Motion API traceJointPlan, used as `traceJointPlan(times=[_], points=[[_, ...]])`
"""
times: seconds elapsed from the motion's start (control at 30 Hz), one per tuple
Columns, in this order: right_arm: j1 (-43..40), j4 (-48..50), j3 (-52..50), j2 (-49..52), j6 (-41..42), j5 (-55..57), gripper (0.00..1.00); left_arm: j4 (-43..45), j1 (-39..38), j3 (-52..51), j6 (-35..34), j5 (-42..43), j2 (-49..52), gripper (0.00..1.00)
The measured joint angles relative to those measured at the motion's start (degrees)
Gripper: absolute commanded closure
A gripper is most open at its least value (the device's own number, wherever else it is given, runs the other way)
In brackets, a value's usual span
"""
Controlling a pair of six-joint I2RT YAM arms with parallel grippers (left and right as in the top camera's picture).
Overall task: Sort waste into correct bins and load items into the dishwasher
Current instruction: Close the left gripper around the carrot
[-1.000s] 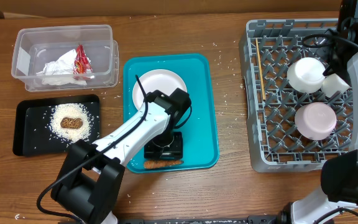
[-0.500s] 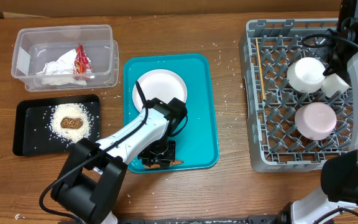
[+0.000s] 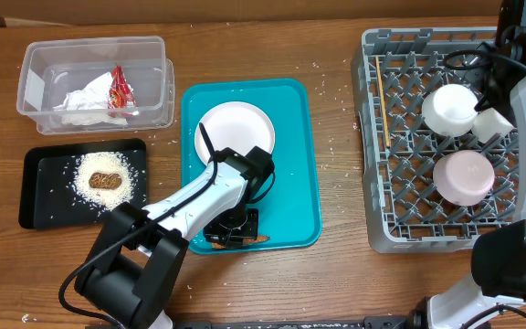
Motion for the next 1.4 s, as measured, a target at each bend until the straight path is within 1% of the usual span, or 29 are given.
traceJointPlan(times=[0.23, 0.33, 0.47, 0.5, 0.57, 0.6, 0.67, 0.7, 0.73, 0.87, 0.93, 0.97, 1.07, 1.17, 1.3, 1.4], points=[[0.0, 0.0, 0.0, 0.0, 0.0, 0.0, 0.00, 1.7, 0.0, 0.0, 0.0, 0.0, -0.1, 0.96], [0.0, 0.0, 0.0, 0.0, 0.0, 0.0, 0.00, 3.2, 0.0, 0.0, 0.0, -1.4, -0.6, 0.96], [0.0, 0.0, 0.0, 0.0, 0.0, 0.0, 0.00, 8.8, 0.0, 0.0, 0.0, -5.6, -1.6, 0.96], [0.0, 0.0, 0.0, 0.0, 0.0, 0.0, 0.00, 12.9, 0.2, 0.0, 0.0, -7.3, -1.6, 0.96], [0.0, 0.0, 0.0, 0.0, 0.0, 0.0, 0.00, 17.0, 0.9, -0.1, 0.0, -10.1, -1.4, 0.96], [0.0, 0.0, 0.0, 0.0, 0.0, 0.0, 0.00, 17.0, 1.4, 0.0, 0.0, -10.5, -1.4, 0.96], [0.0, 0.0, 0.0, 0.0, 0.0, 0.0, 0.00, 11.9, 3.1, 2.2, 0.0, -11.1, -1.2, 0.96], [0.0, 0.0, 0.0, 0.0, 0.0, 0.0, 0.00, 7.0, 3.6, 5.3, 0.0, -11.1, -1.0, 0.96], [0.0, -0.1, 0.0, 0.0, 0.0, 0.0, 0.00, 4.1, 3.8, 8.4, 0.0, -11.1, -0.9, 0.96], [0.0, 0.0, 0.0, 0.0, 0.0, 0.0, 0.00, -1.1, 3.9, 19.5, 0.0, -11.2, -0.9, 0.96], [0.0, 0.0, 0.0, 0.0, 0.0, 0.0, 0.00, -3.2, 3.9, 21.6, -0.4, -9.4, -0.9, 0.96], [0.0, 0.0, 0.0, 0.0, 0.0, 0.0, 0.00, -5.0, 3.9, 21.9, -0.9, -7.2, -0.9, 0.96], [0.0, 0.0, 0.0, 0.0, 0.0, 0.0, 0.00, -6.6, 3.9, 20.6, -3.5, -2.7, -1.0, 0.96], [0.0, 0.0, 0.0, 0.0, 0.0, 0.0, 0.00, -6.4, 3.8, 16.2, -6.0, 1.4, -0.9, 0.96], [0.0, 0.0, 0.0, 0.0, 0.0, 0.0, 0.00, -5.2, 3.8, 10.7, -7.6, 5.7, -0.9, 0.96], [0.0, 0.0, 0.0, 0.0, 0.0, 0.0, 0.00, -5.4, 3.8, 9.1, -8.0, 7.4, -0.9, 0.96]])
